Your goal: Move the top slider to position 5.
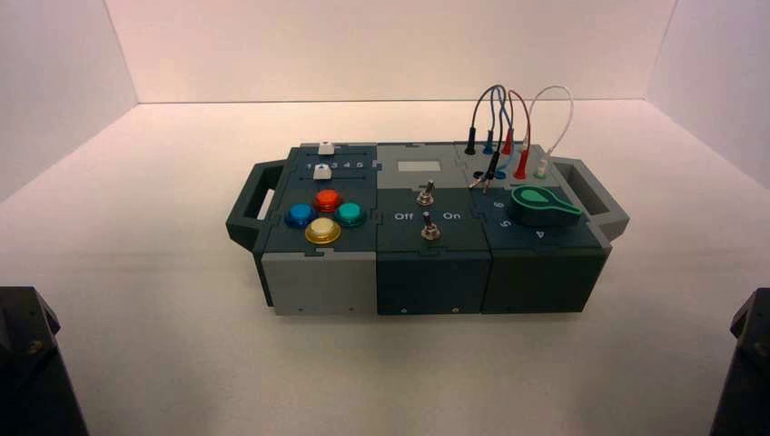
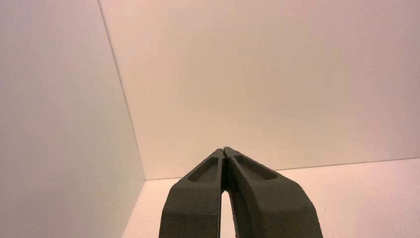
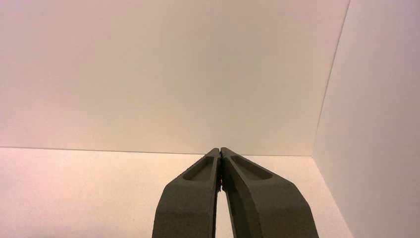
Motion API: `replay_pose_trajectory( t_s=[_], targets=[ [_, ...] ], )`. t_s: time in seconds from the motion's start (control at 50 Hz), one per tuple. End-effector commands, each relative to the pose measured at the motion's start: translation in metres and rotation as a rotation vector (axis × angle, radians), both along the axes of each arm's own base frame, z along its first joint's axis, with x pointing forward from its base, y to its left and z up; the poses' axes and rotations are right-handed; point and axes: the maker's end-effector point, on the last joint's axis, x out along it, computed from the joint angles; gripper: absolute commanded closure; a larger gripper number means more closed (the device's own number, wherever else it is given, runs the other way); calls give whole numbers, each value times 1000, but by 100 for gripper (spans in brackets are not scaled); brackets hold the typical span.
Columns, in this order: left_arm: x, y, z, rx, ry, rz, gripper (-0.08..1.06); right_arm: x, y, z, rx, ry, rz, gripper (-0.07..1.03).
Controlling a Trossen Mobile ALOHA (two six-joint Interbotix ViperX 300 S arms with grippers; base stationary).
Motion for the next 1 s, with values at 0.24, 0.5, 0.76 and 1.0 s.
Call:
replay_pose_trajectory(
  t_s=[0.24, 0.5, 0.76, 1.0],
  targets=[
    [2, 0, 9, 2, -24, 1, 101, 2, 1, 6, 1, -17, 5, 98],
    [3, 1, 10, 2, -23, 2, 101, 2, 1, 3, 1, -11, 5, 98],
    [13, -3, -3, -7, 83, -12, 101, 11, 2, -10, -3, 77, 5, 98],
    [28, -31, -30, 6, 368, -112, 101, 17, 20, -16, -18, 242, 69, 99]
  ],
)
